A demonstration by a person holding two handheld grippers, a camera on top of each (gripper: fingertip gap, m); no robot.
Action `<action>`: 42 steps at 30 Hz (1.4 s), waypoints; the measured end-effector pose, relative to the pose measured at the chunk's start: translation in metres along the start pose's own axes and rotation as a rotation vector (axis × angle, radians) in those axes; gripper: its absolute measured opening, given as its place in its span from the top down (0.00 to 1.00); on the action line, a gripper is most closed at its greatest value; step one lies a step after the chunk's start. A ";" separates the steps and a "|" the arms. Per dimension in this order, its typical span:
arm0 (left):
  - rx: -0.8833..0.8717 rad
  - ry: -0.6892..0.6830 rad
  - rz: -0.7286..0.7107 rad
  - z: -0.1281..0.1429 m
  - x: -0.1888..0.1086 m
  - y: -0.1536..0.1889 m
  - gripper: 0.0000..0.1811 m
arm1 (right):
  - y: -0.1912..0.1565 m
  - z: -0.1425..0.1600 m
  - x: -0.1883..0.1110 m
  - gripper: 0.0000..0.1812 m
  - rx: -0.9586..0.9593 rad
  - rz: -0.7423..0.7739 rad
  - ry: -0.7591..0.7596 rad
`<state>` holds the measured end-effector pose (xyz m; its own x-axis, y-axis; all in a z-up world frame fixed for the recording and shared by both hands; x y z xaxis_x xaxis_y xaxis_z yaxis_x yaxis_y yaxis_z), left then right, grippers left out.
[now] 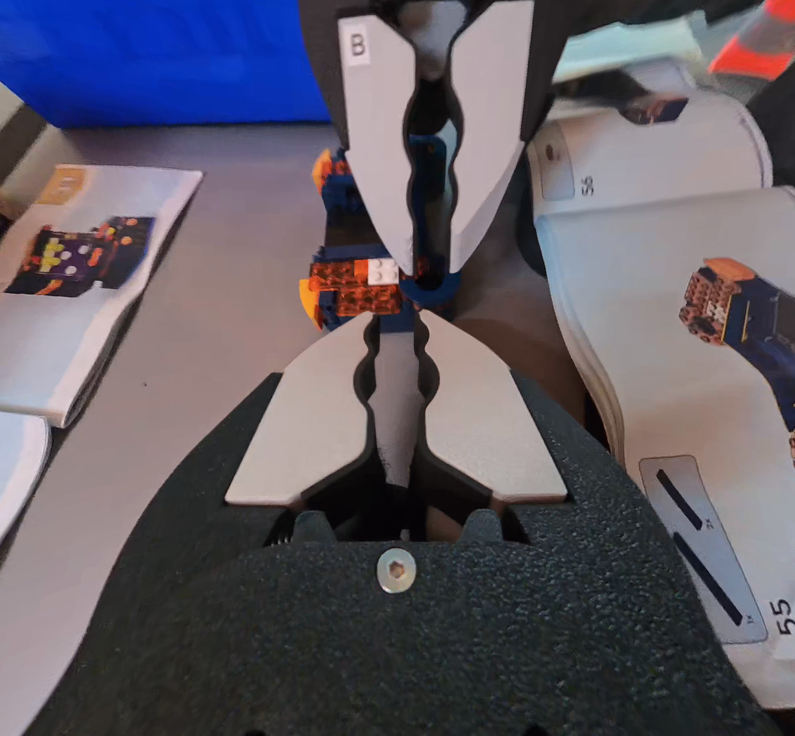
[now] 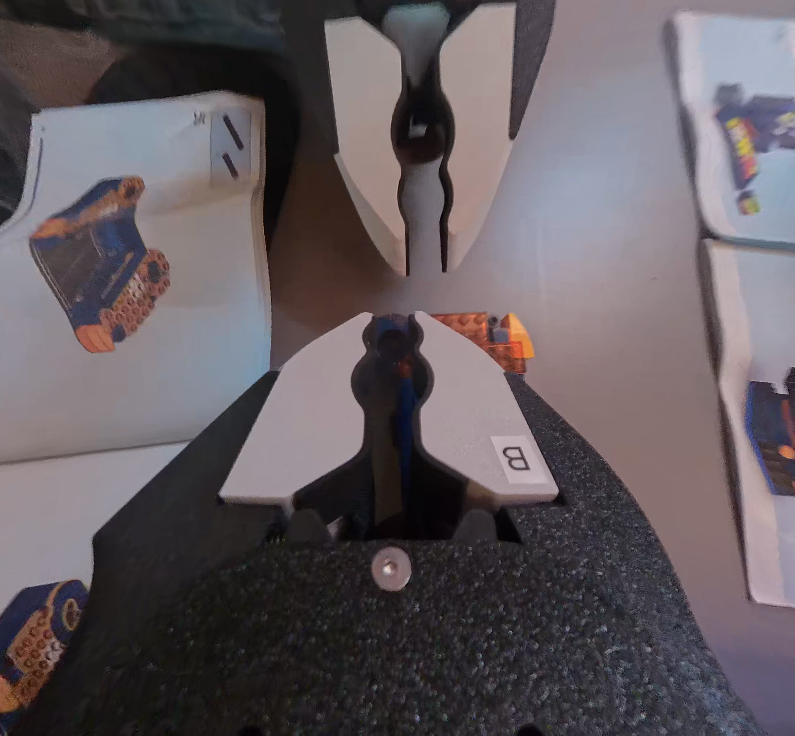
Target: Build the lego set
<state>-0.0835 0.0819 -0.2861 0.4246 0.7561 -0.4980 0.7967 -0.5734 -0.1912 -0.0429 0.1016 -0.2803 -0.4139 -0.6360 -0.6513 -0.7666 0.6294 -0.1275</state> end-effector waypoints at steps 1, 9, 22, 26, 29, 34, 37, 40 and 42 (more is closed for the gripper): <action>-0.024 0.033 -0.005 -0.004 -0.001 -0.002 0.91 | -0.001 -0.006 -0.007 0.91 0.002 0.027 0.029; -0.037 0.103 -0.034 -0.007 0.003 -0.004 0.84 | -0.012 0.037 -0.088 0.87 0.275 0.343 -0.070; 0.016 0.067 -0.008 0.000 0.009 0.004 0.83 | -0.049 0.134 -0.102 0.97 0.180 0.141 -0.546; 0.015 0.064 -0.013 0.001 0.009 0.003 0.83 | -0.044 0.145 -0.109 0.94 -0.163 0.029 -0.801; 0.013 0.061 -0.015 0.001 0.009 0.003 0.83 | -0.045 0.137 -0.097 0.88 -0.488 -0.034 -0.808; 0.030 0.039 -0.006 0.004 0.011 0.005 0.83 | -0.056 0.132 -0.084 0.92 -0.722 -0.179 -0.773; 0.048 0.021 0.007 0.006 0.012 0.009 0.83 | -0.055 0.135 -0.082 0.91 -0.750 -0.275 -0.832; 0.056 0.012 0.011 0.007 0.013 0.010 0.83 | -0.054 0.134 -0.082 0.90 -0.750 -0.350 -0.861; 0.054 0.011 0.013 0.007 0.013 0.010 0.84 | -0.054 0.133 -0.079 0.91 -0.773 -0.371 -0.861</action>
<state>-0.0733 0.0838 -0.3008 0.4394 0.7520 -0.4914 0.7668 -0.5989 -0.2309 0.0963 0.1774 -0.3219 0.1289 -0.0315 -0.9912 -0.9815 -0.1468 -0.1229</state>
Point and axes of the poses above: each gripper's, where its closed fingertips meet, x out along the fingers, z out of its underside, y = z × x across the jaws, the point moved 2 cm from there along -x, back along the fingers, and after that the axes turned 13 degrees about -z, right-handed, at the moved point
